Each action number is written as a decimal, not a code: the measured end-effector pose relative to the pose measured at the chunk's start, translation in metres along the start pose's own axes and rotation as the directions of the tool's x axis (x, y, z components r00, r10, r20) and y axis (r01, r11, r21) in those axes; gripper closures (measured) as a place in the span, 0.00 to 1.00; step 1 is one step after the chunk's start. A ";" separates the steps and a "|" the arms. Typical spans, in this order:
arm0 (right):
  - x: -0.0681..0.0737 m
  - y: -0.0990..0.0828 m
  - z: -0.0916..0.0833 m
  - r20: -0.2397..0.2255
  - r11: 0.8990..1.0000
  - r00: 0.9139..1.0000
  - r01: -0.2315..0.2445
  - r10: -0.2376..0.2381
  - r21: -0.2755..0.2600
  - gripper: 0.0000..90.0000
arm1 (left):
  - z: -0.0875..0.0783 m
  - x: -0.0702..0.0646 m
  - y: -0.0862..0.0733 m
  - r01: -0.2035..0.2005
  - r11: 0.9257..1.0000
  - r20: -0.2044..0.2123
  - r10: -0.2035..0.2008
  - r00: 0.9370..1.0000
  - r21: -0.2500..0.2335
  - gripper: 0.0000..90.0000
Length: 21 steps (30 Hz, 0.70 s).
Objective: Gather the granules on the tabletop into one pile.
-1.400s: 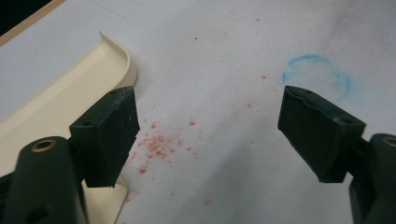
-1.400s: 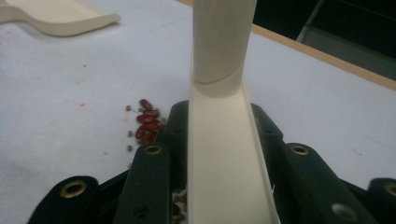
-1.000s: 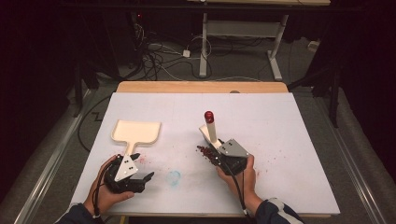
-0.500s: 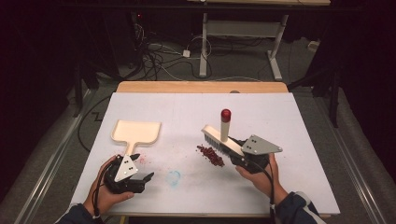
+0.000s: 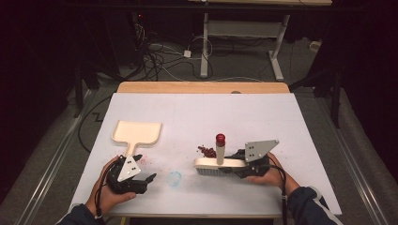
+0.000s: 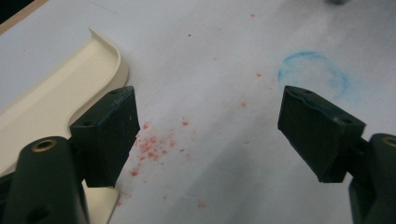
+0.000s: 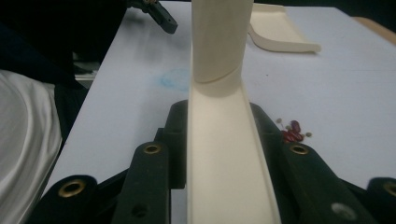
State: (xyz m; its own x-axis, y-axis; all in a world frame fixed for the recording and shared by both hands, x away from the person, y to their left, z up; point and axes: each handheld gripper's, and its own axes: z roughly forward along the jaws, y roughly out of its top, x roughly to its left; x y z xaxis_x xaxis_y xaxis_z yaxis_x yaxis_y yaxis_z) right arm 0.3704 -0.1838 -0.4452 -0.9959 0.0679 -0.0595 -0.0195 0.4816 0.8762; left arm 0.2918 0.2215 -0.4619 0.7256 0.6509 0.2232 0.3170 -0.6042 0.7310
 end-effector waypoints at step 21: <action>-0.031 0.032 0.030 0.007 0.999 1.000 0.000 0.000 -0.037 0.75 | -0.001 0.001 -0.003 0.023 1.000 0.018 -0.023 1.000 -0.002 0.22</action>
State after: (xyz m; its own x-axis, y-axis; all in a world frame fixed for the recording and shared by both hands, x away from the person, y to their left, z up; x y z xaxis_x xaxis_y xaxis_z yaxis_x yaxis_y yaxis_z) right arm 0.4038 -0.1440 -0.4297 -0.9953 0.0743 -0.0625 -0.0226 0.4490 0.8933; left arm 0.2910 0.2240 -0.4632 0.7292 0.6561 0.1944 0.3323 -0.5878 0.7376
